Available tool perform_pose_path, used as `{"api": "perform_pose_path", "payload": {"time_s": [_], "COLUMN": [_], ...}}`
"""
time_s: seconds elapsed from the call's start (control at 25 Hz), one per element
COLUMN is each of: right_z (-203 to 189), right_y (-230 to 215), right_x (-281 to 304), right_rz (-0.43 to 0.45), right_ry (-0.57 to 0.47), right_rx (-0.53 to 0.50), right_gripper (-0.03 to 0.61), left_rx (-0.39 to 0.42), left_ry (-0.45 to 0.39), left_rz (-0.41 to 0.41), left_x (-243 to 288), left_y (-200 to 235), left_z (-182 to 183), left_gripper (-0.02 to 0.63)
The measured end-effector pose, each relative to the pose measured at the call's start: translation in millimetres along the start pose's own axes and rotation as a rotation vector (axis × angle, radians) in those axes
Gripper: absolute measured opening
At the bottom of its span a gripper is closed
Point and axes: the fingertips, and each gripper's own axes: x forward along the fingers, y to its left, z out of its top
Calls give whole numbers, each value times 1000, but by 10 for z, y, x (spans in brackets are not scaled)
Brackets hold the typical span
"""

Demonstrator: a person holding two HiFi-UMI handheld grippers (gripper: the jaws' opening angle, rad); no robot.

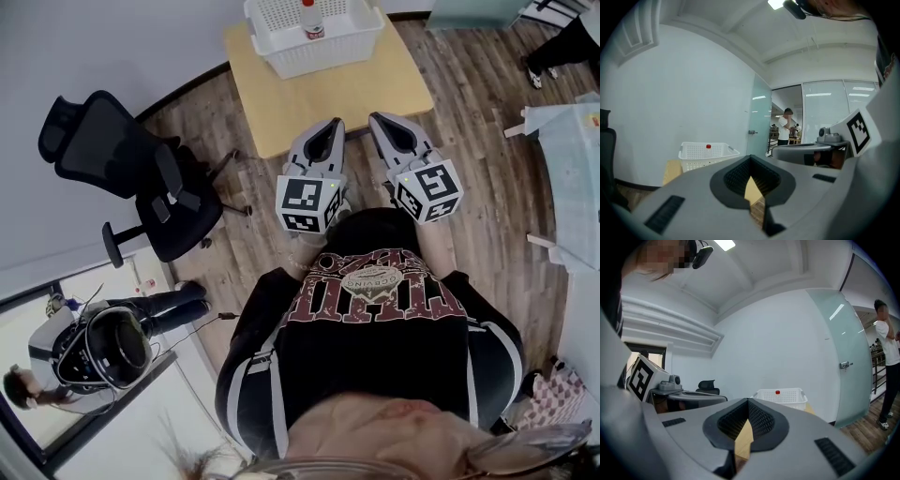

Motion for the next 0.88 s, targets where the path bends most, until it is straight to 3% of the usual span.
{"api": "perform_pose_path", "payload": {"time_s": [0.44, 0.88], "right_z": [-40, 4], "right_y": [107, 130], "right_x": [425, 538], "right_rz": [-40, -58], "right_ry": [13, 8], "right_rx": [9, 14], "right_gripper": [17, 17], "left_rx": [-5, -5], "left_ry": [-6, -8], "left_rz": [-26, -20], "left_x": [-7, -26], "left_y": [454, 612], "left_z": [20, 78], "left_gripper": [48, 48]}}
